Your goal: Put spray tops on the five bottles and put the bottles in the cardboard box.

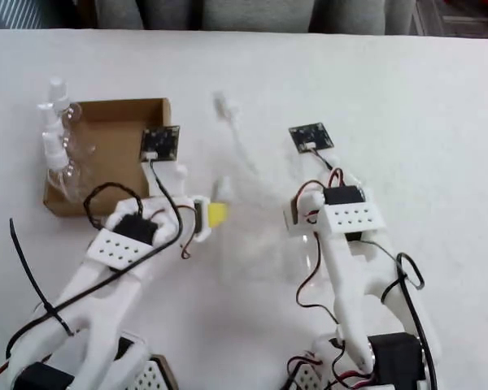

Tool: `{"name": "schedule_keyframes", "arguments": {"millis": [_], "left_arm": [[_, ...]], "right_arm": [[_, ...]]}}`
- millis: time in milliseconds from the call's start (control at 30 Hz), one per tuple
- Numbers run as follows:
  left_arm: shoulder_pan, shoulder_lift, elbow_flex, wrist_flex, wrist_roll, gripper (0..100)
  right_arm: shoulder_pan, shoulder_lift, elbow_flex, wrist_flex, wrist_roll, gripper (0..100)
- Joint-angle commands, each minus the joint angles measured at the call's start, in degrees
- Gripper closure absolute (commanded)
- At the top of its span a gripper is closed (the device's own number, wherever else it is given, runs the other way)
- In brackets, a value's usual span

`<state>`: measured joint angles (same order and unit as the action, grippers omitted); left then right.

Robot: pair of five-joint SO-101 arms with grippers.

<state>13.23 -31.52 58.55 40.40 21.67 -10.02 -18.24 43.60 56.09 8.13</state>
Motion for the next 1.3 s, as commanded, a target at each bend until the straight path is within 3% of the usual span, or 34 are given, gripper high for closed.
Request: {"name": "schedule_keyframes", "arguments": {"millis": [0,400,500,667,867,967,1267], "left_arm": [[0.84,-2.33,-0.26,-1.41,-0.62,71],[0.84,-2.33,-0.26,-1.49,-0.79,71],[0.84,-2.33,-0.26,-1.49,-3.69,71],[0.84,-2.33,-0.18,-1.49,-3.87,71],[0.84,-2.33,-0.09,-1.49,-4.04,71],[0.84,-2.33,1.05,-3.52,-4.13,71],[0.84,-2.33,1.76,-4.92,-4.22,71]], "right_arm": [[0.22,0.84,-1.58,0.04,1.14,76.2],[-0.31,9.98,-4.92,0.22,0.7,76.5],[-1.27,9.98,-6.95,0.4,1.23,76.5],[-4.26,8.57,-8.44,0.04,13.8,76.2],[-3.91,4.53,-8.53,0.57,16.35,72.5],[-1.89,0.66,-8.62,2.95,12.04,72.1],[0.31,-5.85,-7.65,12.09,-14.95,78.3]]}}
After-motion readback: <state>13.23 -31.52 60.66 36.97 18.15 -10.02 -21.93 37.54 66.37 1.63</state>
